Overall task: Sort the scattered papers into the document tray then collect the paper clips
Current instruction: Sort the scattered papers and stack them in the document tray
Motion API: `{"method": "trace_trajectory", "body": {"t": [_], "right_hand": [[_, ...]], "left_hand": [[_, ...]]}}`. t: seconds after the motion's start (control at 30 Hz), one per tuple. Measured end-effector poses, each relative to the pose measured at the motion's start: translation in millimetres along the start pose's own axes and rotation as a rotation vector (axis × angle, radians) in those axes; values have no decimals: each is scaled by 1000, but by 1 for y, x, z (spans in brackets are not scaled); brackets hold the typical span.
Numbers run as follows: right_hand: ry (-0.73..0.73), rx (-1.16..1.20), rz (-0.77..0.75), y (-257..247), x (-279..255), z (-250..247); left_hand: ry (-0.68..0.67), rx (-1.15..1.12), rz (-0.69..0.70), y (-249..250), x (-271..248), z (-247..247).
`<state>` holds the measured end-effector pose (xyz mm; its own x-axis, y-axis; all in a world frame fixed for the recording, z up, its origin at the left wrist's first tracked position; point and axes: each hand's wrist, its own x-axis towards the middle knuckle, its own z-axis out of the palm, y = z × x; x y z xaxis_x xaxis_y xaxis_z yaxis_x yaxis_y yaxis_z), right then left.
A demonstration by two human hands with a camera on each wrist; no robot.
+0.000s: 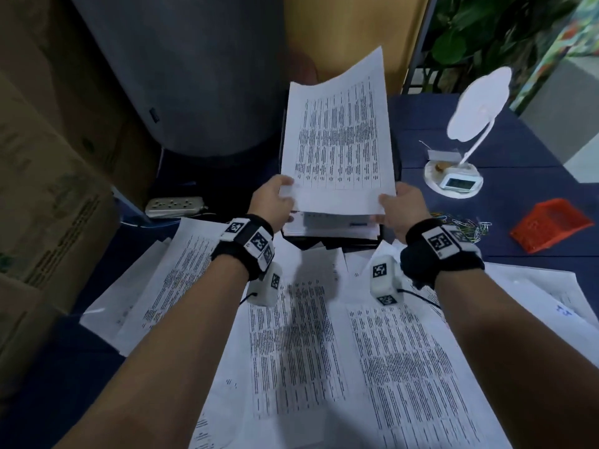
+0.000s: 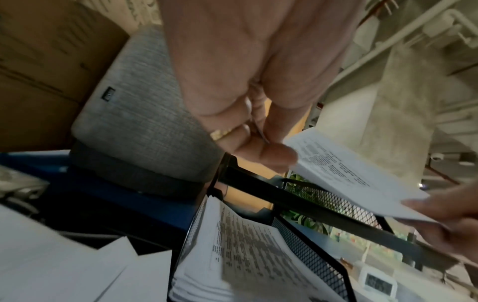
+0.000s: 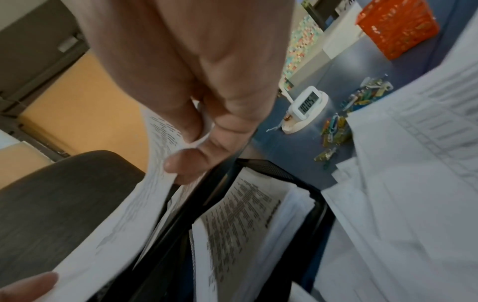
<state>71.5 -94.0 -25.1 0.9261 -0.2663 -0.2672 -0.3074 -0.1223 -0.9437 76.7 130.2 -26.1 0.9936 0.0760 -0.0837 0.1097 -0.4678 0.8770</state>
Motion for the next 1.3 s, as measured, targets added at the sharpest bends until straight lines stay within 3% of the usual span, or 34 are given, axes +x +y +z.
{"method": "trace_trajectory", "body": {"t": [0.33, 0.5, 0.7, 0.9, 1.0, 1.17, 1.23, 1.3], "right_hand": [[182, -567, -202, 2, 35, 1], [195, -713, -286, 7, 41, 1], [156, -838, -322, 6, 44, 2], [171, -1123, -244, 6, 32, 13], [175, -1052, -256, 7, 24, 16], [221, -775, -455, 23, -1, 20], [202, -720, -450, 38, -13, 22], [134, -708, -383, 57, -21, 24]], "left_hand": [[-53, 588, 123, 7, 36, 7], [41, 575, 110, 0, 36, 12], [-23, 633, 168, -4, 43, 9], [-38, 697, 202, -4, 41, 11], [49, 549, 196, -14, 29, 8], [295, 357, 160, -42, -1, -3], [246, 370, 63, -63, -9, -7], [112, 457, -57, -87, -18, -10]]}}
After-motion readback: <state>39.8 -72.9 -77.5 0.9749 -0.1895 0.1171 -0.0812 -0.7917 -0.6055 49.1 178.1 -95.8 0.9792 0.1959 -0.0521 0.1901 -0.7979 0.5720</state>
